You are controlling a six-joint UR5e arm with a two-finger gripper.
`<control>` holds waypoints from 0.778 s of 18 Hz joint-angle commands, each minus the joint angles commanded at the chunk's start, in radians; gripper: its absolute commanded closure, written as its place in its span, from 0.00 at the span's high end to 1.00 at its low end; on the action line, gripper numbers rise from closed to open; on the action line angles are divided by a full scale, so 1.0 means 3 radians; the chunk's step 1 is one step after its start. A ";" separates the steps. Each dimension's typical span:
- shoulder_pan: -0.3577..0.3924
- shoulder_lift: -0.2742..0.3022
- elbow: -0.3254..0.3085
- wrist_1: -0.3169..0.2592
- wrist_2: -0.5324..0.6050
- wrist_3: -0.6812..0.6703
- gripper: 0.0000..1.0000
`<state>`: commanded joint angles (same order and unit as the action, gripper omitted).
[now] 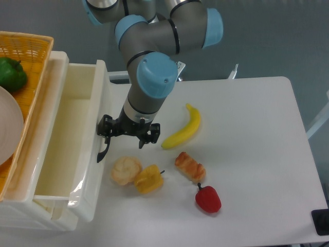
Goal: Slide the top white drawer open
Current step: 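Pull the handle outward from the cabinet, sliding the drawer open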
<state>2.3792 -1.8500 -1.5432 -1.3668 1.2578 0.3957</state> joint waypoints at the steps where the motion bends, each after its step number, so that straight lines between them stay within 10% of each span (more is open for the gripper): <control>1: 0.0005 0.0000 0.0000 0.0000 0.0010 0.0005 1.00; 14: 0.0189 -0.0020 0.0005 -0.0026 0.0005 0.0092 1.00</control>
<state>2.4359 -1.8561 -1.5417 -1.3744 1.2594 0.4234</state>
